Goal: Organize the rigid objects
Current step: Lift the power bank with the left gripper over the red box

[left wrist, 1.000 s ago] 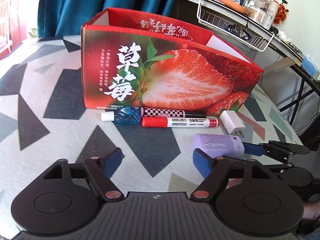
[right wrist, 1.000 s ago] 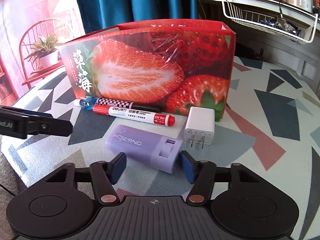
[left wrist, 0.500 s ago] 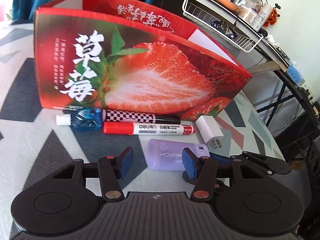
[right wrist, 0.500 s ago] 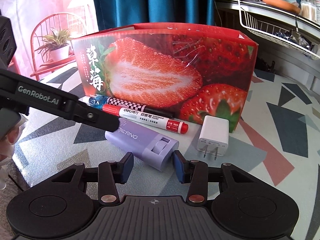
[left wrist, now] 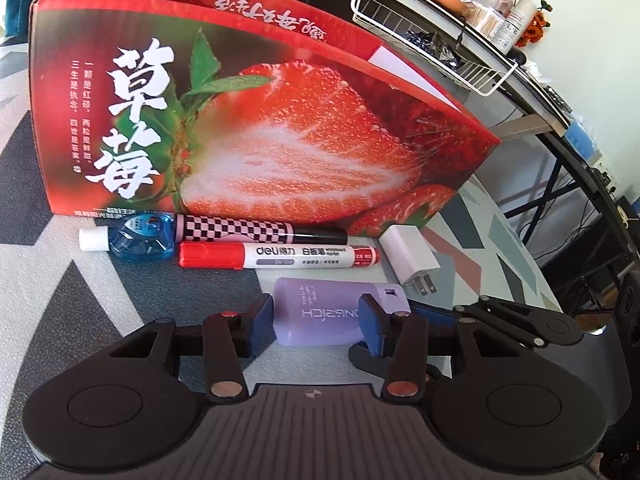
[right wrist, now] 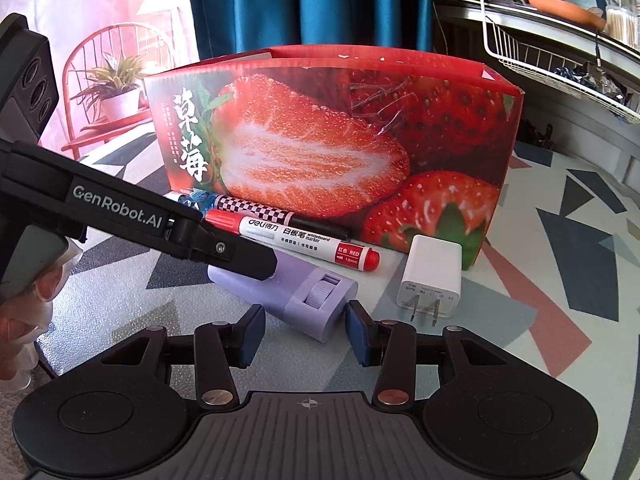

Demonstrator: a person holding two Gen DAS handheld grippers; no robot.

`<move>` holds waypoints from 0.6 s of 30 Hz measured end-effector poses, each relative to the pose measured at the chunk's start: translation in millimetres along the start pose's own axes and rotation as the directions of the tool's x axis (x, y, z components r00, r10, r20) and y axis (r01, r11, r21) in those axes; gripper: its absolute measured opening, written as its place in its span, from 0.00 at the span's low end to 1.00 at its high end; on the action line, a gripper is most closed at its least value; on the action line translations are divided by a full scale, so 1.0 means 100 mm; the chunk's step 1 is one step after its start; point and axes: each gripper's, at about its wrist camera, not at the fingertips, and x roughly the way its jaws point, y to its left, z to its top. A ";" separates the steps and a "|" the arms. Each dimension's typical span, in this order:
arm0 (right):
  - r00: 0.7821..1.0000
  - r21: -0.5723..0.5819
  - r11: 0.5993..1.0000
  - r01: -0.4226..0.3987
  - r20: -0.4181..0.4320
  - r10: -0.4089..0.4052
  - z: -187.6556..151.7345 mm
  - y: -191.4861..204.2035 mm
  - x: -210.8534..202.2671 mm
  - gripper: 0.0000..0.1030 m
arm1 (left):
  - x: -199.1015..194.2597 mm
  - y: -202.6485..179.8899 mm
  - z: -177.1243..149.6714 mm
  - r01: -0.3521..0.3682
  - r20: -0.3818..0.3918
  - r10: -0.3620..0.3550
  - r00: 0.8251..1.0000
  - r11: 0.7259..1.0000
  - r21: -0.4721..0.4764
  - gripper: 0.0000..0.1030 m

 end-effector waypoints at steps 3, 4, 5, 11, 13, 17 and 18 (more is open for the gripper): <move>1.000 -0.001 1.000 0.000 -0.003 0.000 0.01 0.00 0.01 0.43 | -0.01 -0.01 -0.02 0.000 0.003 0.000 1.000 1.000 0.019 0.47; 1.000 0.000 1.000 -0.001 -0.002 0.001 0.01 0.00 0.02 0.44 | -0.01 -0.01 -0.03 0.001 0.004 -0.001 1.000 1.000 0.020 0.47; 1.000 0.000 1.000 -0.003 -0.002 0.003 0.01 -0.01 0.02 0.44 | -0.02 -0.01 -0.04 0.000 0.003 0.000 1.000 1.000 0.021 0.47; 1.000 -0.004 1.000 -0.002 -0.002 0.002 0.02 0.01 0.00 0.41 | -0.07 -0.08 -0.08 -0.026 -0.001 0.026 1.000 0.998 0.064 0.45; 1.000 -0.012 1.000 -0.002 -0.004 0.002 0.02 0.03 -0.01 0.41 | -0.10 -0.06 -0.08 -0.022 0.003 0.022 1.000 0.998 0.055 0.45; 1.000 -0.028 1.000 0.001 0.011 -0.001 0.05 0.07 -0.07 0.41 | -0.20 -0.08 -0.05 -0.026 0.026 0.025 0.999 0.998 0.058 0.45; 1.000 -0.033 0.999 0.002 0.017 -0.002 0.07 0.08 -0.09 0.41 | -0.23 -0.09 -0.04 -0.027 0.033 0.025 0.999 0.998 0.058 0.45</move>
